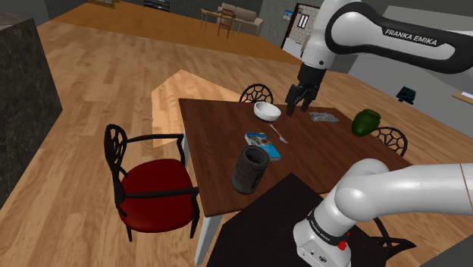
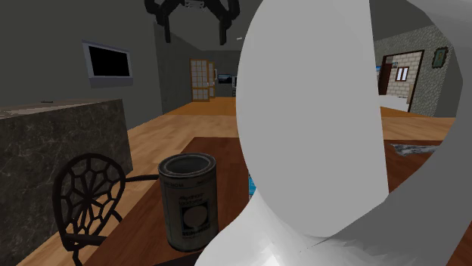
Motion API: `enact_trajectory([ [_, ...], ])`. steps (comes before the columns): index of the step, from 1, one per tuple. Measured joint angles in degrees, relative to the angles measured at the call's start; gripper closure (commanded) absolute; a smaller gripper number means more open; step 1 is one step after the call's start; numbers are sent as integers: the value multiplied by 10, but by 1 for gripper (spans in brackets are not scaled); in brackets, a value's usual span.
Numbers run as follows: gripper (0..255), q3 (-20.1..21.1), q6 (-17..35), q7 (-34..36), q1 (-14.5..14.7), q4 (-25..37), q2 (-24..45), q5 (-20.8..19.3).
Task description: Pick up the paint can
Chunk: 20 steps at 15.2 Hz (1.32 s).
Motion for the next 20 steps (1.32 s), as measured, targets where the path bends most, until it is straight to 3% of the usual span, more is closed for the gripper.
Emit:
enact_trajectory([
  [2,0,-1,10,-1,0,-7,2,-1],
  [7,0,-9,106,-11,-2,-85,9,-10],
  [15,0,-30,313,-29,-9,-196,85,-30],
  [20,0,-42,451,-38,-12,-234,172,-40],
])
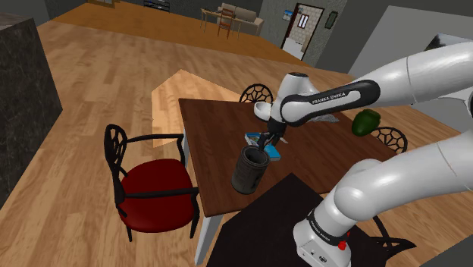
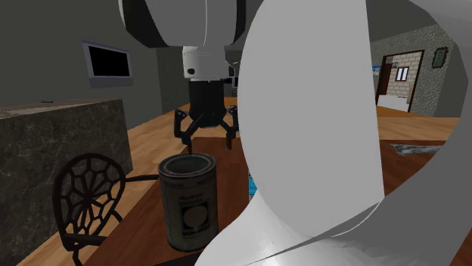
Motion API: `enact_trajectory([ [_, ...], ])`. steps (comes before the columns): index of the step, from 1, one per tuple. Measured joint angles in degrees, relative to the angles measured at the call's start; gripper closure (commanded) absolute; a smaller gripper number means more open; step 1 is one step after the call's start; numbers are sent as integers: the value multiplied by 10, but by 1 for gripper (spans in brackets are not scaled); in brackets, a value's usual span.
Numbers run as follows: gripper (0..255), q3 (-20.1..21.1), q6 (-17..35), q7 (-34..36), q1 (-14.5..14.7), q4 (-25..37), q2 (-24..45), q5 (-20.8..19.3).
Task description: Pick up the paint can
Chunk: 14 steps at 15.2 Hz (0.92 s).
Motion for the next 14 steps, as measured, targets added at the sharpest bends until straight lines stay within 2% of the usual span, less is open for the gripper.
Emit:
enact_trajectory([
  [2,0,-4,43,-3,-1,-4,35,-2],
  [9,0,-9,121,-5,-1,-21,94,-4],
  [10,255,-9,126,-4,-1,-21,99,-4],
  [14,255,-9,130,-3,-1,-21,103,-4],
])
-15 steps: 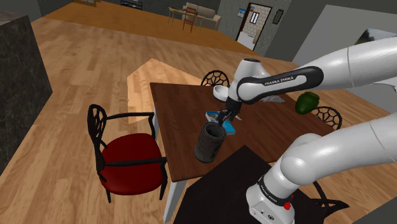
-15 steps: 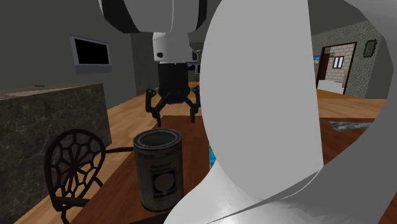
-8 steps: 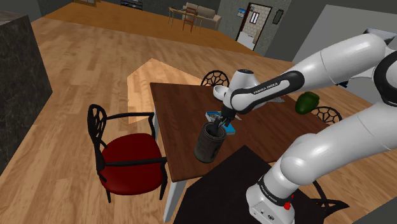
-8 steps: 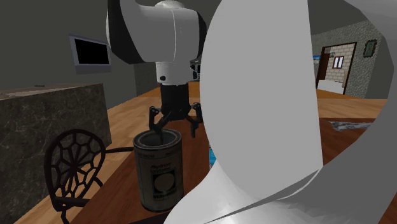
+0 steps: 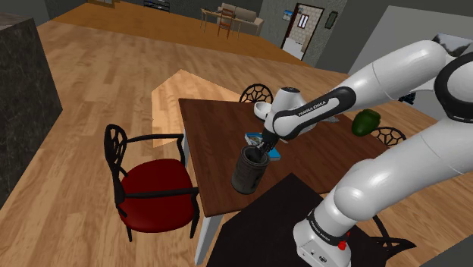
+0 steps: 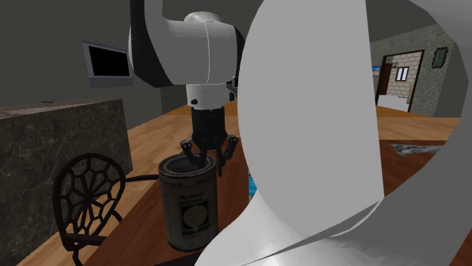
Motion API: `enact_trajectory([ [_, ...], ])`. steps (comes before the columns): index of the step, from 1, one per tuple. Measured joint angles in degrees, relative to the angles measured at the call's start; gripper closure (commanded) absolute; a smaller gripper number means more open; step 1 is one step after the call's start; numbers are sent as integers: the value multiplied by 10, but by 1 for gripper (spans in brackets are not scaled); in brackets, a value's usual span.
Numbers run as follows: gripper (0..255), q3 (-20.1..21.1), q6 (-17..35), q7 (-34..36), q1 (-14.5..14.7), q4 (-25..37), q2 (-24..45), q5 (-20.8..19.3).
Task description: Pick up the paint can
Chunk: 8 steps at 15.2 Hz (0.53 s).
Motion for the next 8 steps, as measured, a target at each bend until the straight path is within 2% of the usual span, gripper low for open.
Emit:
enact_trajectory([
  [6,255,0,1,0,0,0,0,0],
  [8,255,0,-13,-1,0,1,-11,0],
])
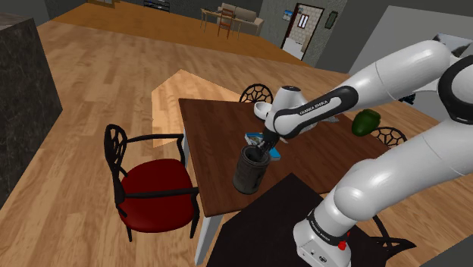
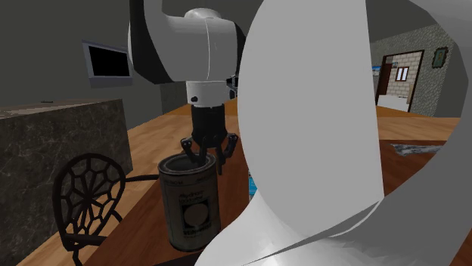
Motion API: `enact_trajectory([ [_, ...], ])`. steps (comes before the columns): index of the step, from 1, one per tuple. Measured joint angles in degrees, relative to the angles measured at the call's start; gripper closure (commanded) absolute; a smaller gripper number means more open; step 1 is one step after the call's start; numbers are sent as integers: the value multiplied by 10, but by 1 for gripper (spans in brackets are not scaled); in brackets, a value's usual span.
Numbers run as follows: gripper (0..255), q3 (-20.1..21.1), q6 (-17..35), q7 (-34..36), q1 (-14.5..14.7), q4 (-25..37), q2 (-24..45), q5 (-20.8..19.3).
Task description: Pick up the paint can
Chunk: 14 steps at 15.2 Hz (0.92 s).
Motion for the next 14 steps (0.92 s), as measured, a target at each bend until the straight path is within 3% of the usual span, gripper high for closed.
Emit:
enact_trajectory([
  [14,255,6,-138,-2,0,41,-97,3],
])
